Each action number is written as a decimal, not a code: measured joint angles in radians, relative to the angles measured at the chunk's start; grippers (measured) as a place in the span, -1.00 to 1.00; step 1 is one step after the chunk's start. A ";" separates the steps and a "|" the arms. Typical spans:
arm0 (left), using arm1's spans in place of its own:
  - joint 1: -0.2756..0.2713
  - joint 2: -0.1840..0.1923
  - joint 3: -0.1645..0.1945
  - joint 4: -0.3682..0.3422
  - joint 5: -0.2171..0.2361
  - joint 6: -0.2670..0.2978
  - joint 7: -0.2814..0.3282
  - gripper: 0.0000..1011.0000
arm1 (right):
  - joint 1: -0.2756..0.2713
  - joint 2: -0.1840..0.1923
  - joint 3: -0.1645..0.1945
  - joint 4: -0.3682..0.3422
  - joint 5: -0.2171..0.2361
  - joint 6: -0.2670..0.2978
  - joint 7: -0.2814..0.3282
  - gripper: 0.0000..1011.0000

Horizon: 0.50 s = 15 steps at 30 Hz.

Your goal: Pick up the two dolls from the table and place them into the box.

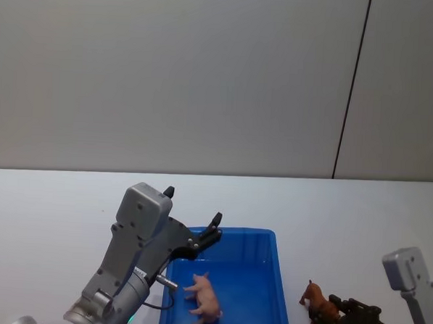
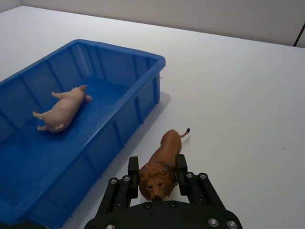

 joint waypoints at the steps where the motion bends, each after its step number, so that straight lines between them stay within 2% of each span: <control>1: 0.000 0.000 0.000 0.000 0.000 0.000 0.000 0.98 | 0.001 -0.001 0.000 0.000 0.000 0.000 0.000 -0.11; 15: 0.000 0.000 0.000 0.000 0.000 0.000 0.000 0.98 | 0.003 0.000 0.000 -0.036 -0.016 -0.064 -0.012 -0.16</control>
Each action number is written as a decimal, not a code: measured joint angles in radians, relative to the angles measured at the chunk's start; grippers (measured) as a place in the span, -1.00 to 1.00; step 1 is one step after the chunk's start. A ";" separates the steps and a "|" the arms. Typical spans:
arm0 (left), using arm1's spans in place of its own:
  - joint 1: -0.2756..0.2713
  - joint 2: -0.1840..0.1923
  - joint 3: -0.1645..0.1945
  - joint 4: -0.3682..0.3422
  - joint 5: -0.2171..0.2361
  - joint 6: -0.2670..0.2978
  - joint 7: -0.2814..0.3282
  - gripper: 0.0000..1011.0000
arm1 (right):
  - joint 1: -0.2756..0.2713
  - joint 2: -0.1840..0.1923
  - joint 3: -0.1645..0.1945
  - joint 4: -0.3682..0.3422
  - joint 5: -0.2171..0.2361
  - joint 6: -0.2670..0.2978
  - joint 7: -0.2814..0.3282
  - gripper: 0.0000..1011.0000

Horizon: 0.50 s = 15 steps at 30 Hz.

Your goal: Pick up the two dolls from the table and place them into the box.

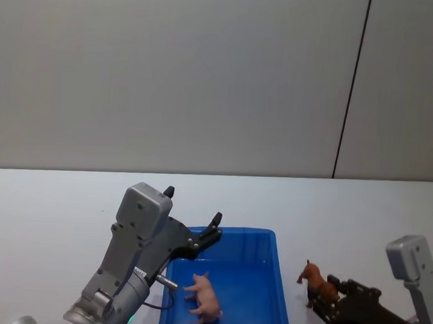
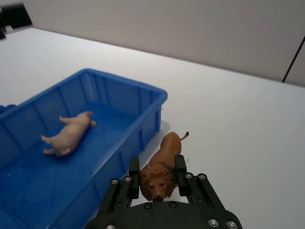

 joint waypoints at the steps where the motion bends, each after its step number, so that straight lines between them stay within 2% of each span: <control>1: 0.000 0.000 0.000 0.000 0.000 0.000 0.000 0.98 | 0.000 0.000 0.000 -0.002 -0.001 -0.002 0.000 -0.16; 9: 0.000 0.000 0.000 0.000 0.000 0.000 0.000 0.98 | 0.011 -0.002 0.001 -0.046 -0.017 -0.049 0.000 -0.16; 15: 0.000 0.000 0.000 0.000 0.000 0.000 0.000 0.98 | 0.033 -0.013 -0.003 -0.081 -0.026 -0.069 0.030 -0.16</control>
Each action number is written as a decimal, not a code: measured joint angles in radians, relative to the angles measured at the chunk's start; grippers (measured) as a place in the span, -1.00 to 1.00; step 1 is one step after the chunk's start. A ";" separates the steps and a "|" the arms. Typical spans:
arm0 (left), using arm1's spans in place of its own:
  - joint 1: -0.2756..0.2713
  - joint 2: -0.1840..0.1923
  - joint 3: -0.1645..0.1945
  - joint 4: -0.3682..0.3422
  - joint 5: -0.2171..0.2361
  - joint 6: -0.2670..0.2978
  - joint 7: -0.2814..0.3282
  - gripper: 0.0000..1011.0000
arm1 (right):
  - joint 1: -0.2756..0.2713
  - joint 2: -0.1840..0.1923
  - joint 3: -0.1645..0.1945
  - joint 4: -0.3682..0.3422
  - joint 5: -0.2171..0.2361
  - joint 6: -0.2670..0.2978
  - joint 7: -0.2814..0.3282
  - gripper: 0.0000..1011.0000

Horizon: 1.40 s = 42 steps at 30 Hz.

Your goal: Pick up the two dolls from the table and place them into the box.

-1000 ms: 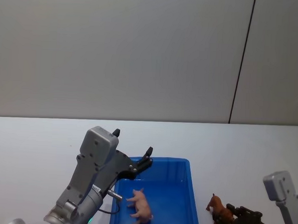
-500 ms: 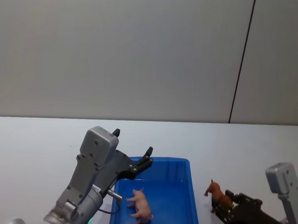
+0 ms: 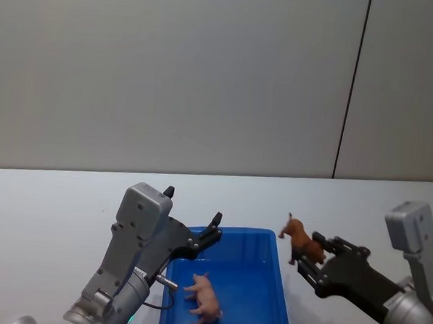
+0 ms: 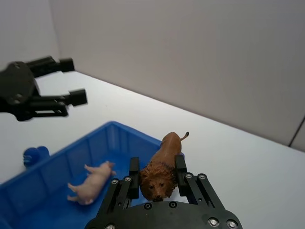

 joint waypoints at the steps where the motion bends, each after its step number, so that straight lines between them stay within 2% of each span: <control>1: 0.000 0.000 0.000 0.000 0.000 0.000 0.000 0.98 | 0.006 -0.004 -0.002 -0.005 -0.001 -0.001 0.011 -0.16; 4: 0.000 0.000 0.000 0.000 0.000 0.000 0.000 0.98 | 0.018 -0.012 -0.006 -0.011 -0.002 0.002 0.026 -0.16; 13: 0.000 0.000 0.000 0.000 0.000 0.000 0.000 0.98 | 0.062 -0.048 -0.029 0.000 -0.001 0.065 0.087 -0.13; 16: 0.000 0.000 0.000 0.000 0.000 0.000 0.000 0.98 | 0.071 -0.056 -0.034 0.011 -0.001 0.078 0.096 0.01; 17: 0.000 0.000 0.000 0.000 0.000 0.000 0.000 0.98 | 0.076 -0.061 -0.038 0.020 -0.002 0.087 0.103 0.12; 19: 0.000 0.000 0.000 0.000 0.000 0.000 0.000 0.98 | 0.082 -0.065 -0.041 0.029 -0.003 0.094 0.107 0.19; 21: 0.000 0.000 0.000 0.000 0.000 0.000 0.000 0.98 | 0.087 -0.069 -0.044 0.038 -0.004 0.102 0.112 0.36; 23: 0.000 0.000 0.000 0.000 0.000 0.000 0.000 0.98 | 0.090 -0.072 -0.045 0.044 -0.004 0.105 0.114 0.43; 26: 0.000 0.000 0.000 0.000 0.000 0.000 0.000 0.98 | 0.095 -0.073 -0.046 0.053 -0.004 0.109 0.116 0.66; 27: 0.000 0.000 0.000 0.000 0.000 0.000 0.000 0.98 | 0.095 -0.072 -0.045 0.056 -0.004 0.109 0.115 0.67; 28: 0.000 0.000 0.000 0.000 0.000 0.000 0.000 0.98 | 0.095 -0.071 -0.045 0.057 -0.004 0.109 0.115 0.79; 33: 0.000 0.000 0.000 0.000 0.000 0.000 0.000 0.98 | 0.092 -0.054 -0.032 0.059 0.005 0.102 0.108 0.98; 42: 0.000 0.000 0.000 0.000 0.000 0.000 0.000 0.98 | 0.061 -0.002 0.004 0.045 0.036 0.078 0.090 0.98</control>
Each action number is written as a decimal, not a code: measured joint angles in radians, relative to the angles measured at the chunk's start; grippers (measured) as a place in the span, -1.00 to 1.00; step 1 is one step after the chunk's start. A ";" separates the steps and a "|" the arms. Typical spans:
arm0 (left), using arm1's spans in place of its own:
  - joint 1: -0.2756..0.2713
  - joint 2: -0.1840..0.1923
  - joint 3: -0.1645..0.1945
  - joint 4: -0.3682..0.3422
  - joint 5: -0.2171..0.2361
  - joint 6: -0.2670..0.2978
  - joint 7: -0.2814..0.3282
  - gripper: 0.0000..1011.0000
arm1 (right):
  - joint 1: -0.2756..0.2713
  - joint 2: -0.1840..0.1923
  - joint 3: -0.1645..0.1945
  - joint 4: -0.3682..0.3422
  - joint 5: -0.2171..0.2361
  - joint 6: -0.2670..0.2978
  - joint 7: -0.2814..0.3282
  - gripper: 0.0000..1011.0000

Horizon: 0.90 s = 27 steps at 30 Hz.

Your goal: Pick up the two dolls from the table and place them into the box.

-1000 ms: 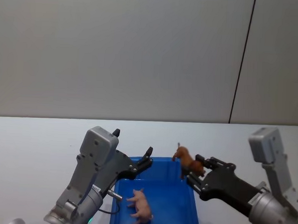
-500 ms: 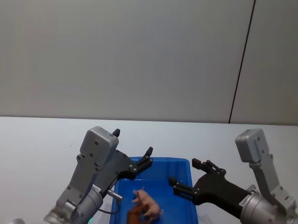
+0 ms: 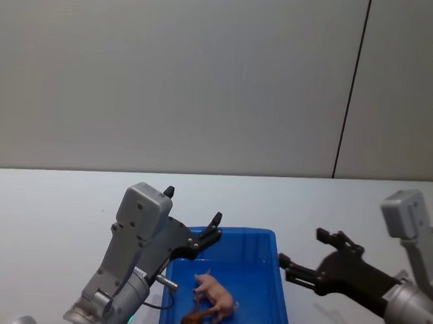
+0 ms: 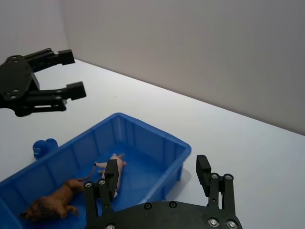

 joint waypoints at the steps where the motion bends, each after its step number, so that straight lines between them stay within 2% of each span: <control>1: 0.000 0.000 0.000 0.000 0.000 0.000 0.000 0.98 | -0.005 0.006 0.004 -0.002 0.003 -0.002 -0.002 0.98; 8: 0.000 0.000 0.000 0.000 0.000 0.000 0.000 0.98 | -0.036 0.049 0.032 -0.018 0.032 -0.017 -0.017 0.98; 19: 0.009 0.006 -0.003 -0.010 0.010 0.012 0.012 0.98 | -0.058 0.079 0.051 -0.029 0.051 -0.028 -0.028 0.98; 27: 0.042 0.032 -0.013 -0.047 0.003 0.061 0.051 0.98 | -0.065 0.089 0.058 -0.032 0.057 -0.031 -0.031 0.98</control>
